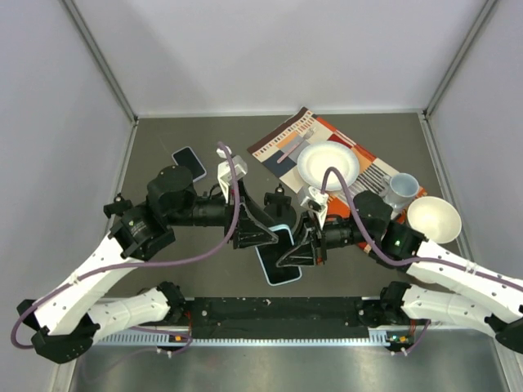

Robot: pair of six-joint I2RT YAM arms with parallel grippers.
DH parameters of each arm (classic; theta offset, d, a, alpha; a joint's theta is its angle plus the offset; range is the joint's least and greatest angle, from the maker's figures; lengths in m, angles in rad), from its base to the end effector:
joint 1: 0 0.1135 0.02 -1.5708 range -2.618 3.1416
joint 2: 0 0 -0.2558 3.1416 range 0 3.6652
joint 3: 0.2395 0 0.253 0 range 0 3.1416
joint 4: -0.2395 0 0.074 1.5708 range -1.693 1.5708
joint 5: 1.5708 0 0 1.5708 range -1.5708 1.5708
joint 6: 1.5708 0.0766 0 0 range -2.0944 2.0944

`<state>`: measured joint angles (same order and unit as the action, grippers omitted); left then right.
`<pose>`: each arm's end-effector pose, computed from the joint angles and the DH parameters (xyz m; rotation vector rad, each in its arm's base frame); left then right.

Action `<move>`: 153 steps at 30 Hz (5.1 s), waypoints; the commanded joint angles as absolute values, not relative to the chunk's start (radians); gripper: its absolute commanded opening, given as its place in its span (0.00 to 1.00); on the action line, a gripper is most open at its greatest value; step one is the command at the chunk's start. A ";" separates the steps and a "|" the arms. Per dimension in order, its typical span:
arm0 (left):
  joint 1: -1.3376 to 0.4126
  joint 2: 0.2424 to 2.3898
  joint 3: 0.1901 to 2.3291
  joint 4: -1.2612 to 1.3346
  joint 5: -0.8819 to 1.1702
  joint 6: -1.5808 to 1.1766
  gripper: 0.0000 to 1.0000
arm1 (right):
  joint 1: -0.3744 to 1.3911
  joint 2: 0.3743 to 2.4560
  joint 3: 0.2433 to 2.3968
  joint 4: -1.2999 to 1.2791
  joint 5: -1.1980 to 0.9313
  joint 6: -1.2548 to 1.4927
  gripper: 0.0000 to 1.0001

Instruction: Place the phone on the phone stand

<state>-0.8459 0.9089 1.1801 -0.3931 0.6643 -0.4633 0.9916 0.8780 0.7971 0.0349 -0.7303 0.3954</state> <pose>0.1084 -0.1936 0.4226 0.8989 1.6952 -1.4910 0.0872 0.2266 0.3443 -1.1349 1.4987 1.5972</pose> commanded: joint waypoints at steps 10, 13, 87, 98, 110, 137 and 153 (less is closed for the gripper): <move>-0.847 0.966 1.281 -0.686 0.719 -0.245 0.57 | 0.991 0.885 0.939 -0.164 -0.769 0.210 0.00; -0.847 0.982 1.273 -0.664 0.741 -0.258 0.56 | 0.992 0.896 0.949 -0.164 -0.762 0.207 0.00; -0.874 0.819 1.187 -0.565 0.571 -0.351 0.00 | 1.035 1.081 0.859 0.202 -0.874 0.390 0.52; -0.874 0.825 1.169 -0.482 0.656 -0.388 0.37 | 1.035 1.020 0.727 0.472 -0.767 0.514 0.00; -0.874 0.841 1.157 -0.479 0.658 -0.393 0.50 | 1.035 0.966 0.723 0.471 -0.695 0.508 0.00; -0.874 0.830 1.147 -0.425 0.512 -0.416 0.00 | 1.037 0.957 0.756 0.341 -0.513 0.482 0.05; -0.873 0.680 1.373 -0.887 -0.181 -0.402 0.00 | 1.002 0.994 0.952 -0.440 0.412 0.629 0.72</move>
